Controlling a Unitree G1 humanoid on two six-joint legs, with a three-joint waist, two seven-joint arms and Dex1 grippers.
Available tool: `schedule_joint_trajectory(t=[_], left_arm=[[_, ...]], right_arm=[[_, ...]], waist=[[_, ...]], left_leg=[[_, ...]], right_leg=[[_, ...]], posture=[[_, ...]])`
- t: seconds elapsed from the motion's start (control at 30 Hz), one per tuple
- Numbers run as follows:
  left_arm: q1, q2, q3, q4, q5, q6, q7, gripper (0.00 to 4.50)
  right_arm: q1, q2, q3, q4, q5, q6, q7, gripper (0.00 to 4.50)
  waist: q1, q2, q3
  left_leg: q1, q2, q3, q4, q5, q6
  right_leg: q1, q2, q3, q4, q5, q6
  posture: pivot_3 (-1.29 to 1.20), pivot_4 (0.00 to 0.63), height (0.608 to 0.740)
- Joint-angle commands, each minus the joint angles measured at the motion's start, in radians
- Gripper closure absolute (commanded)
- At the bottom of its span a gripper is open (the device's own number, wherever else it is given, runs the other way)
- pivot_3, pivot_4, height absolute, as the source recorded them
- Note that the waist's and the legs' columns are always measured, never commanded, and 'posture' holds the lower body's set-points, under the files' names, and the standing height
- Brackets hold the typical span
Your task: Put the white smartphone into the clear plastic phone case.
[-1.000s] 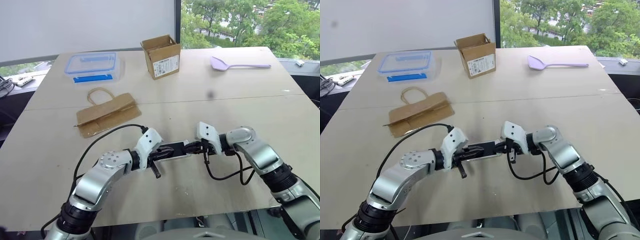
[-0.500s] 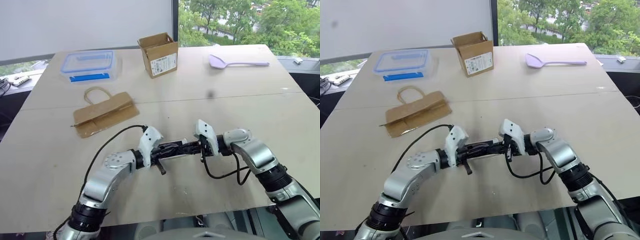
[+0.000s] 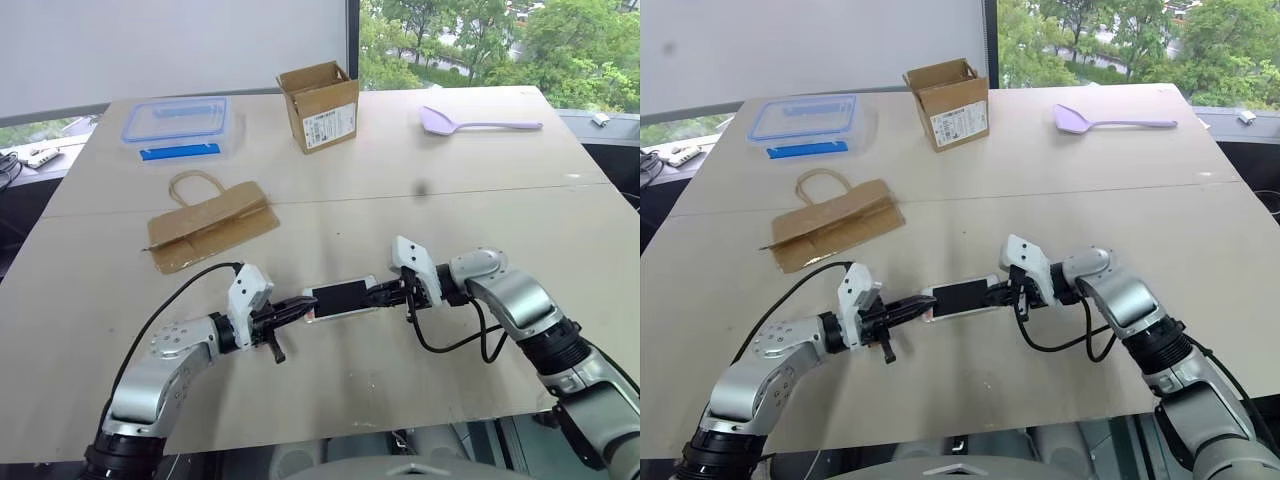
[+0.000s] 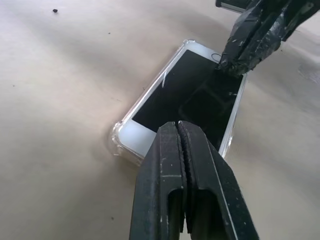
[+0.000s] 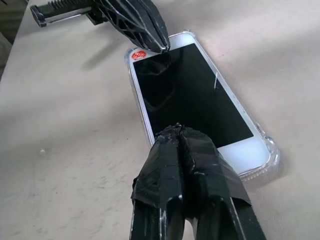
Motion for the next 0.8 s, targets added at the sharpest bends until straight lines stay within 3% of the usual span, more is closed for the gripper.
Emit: schedule_joint_trajectory(t=[0.03,0.8], left_arm=[[0.024,0.002,-0.019,0.018,0.020,-0.034,-0.016,4.46],[0.056,0.006,-0.035,0.106,0.044,-0.153,-0.047,4.46]], right_arm=[[0.003,0.012,-0.013,0.004,0.014,0.008,-0.007,4.50],[-0.013,-0.091,0.208,0.052,-0.217,-0.089,0.030,4.50]], waist=[[-0.001,0.000,0.000],[0.002,0.000,-0.005]], left_leg=[[0.000,0.000,0.000,0.000,0.000,0.000],[0.005,0.000,0.001,0.001,0.000,0.000]], right_leg=[[0.000,0.000,0.000,0.000,0.000,0.000],[0.003,0.000,0.001,0.003,-0.001,0.002]], posture=[[0.00,0.150,0.740],[0.00,0.150,0.740]])
